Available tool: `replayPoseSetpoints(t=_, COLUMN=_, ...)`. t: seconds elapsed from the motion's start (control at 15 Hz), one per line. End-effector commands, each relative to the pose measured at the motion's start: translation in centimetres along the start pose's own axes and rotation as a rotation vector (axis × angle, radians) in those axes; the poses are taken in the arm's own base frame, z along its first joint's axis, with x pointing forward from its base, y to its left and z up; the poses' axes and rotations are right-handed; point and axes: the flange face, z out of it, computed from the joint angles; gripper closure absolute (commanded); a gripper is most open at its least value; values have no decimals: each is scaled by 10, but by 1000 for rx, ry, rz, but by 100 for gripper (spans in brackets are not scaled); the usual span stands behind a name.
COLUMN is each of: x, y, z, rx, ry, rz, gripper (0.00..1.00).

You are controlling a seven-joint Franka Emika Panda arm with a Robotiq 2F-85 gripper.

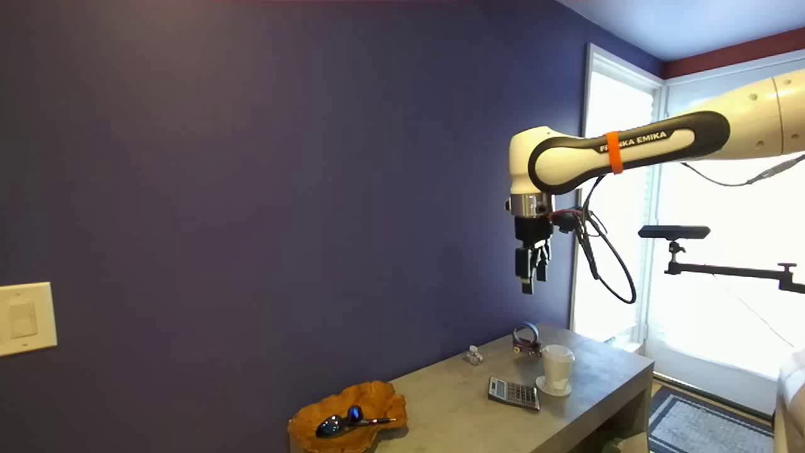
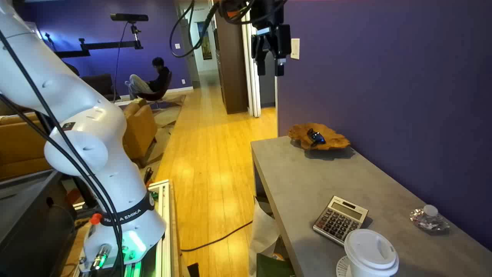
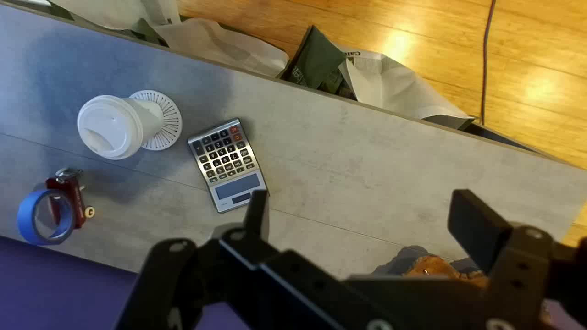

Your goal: Pick up the wooden bowl and move it slightly backwards on the desktop

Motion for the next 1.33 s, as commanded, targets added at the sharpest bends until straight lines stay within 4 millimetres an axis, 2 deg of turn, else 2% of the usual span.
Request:
replayPoseSetpoints(t=0.0, x=0, y=0, z=-1, rx=0, ry=-1, rz=0, gripper=0)
replayPoseSetpoints(t=0.73, x=0, y=0, z=-1, rx=0, ry=0, rz=0, gripper=0)
replayPoseSetpoints(t=0.93, x=26, y=-20, z=2, rx=54, ry=51, rz=-65, gripper=0)
replayPoseSetpoints(t=1.07, x=48, y=-37, z=4, rx=149, ry=105, rz=-82, gripper=0)
replayPoseSetpoints(t=1.27, x=90, y=-43, z=16, rx=301, ry=180, rz=-25, gripper=0)
